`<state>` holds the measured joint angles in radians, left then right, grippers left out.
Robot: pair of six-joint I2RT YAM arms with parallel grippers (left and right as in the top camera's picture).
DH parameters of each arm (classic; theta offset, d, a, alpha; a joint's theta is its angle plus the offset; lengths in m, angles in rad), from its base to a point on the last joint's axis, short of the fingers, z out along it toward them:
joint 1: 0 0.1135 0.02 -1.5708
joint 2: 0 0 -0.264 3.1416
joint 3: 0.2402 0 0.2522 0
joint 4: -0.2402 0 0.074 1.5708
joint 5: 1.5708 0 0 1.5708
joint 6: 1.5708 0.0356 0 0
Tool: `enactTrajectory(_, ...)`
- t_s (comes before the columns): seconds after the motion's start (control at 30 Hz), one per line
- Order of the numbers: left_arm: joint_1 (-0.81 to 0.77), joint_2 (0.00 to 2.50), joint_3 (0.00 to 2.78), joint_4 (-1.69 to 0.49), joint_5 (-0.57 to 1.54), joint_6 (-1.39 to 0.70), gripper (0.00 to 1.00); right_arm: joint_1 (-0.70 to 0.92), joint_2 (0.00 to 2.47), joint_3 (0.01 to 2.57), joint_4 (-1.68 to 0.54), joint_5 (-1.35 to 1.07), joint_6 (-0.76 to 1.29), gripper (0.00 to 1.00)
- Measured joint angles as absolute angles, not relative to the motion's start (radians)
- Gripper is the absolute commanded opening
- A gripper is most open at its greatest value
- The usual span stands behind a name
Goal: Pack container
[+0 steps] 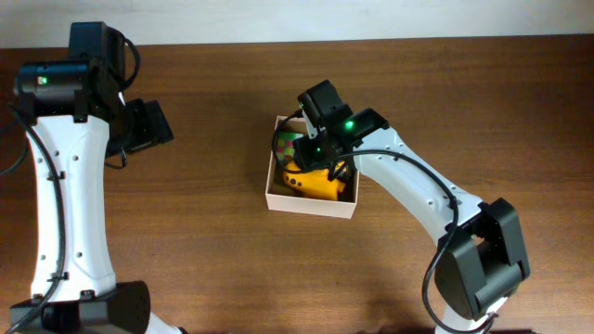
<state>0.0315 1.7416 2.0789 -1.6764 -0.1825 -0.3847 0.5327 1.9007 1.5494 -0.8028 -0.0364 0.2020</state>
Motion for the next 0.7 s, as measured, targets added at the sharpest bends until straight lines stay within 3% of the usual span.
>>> enactTrajectory(0.27,0.031,1.742,2.079,-1.676,-0.183,-0.385,0.99,0.533,1.841,1.58,-0.935,-0.079,0.197,0.76)
enactTrajectory(0.33,0.031,1.742,2.079,-1.676,-0.183,-0.385,0.99,0.533,1.801,1.604,-0.978,-0.083,0.194,0.85)
enactTrajectory(0.4,0.031,1.742,2.079,-1.676,-0.183,-0.385,0.99,0.533,1.747,1.633,-1.024,-0.087,0.192,1.0)
enactTrajectory(0.7,0.031,1.742,2.079,-1.676,-0.183,-0.385,0.99,0.556,1.477,1.67,-1.097,-0.097,0.187,0.99)
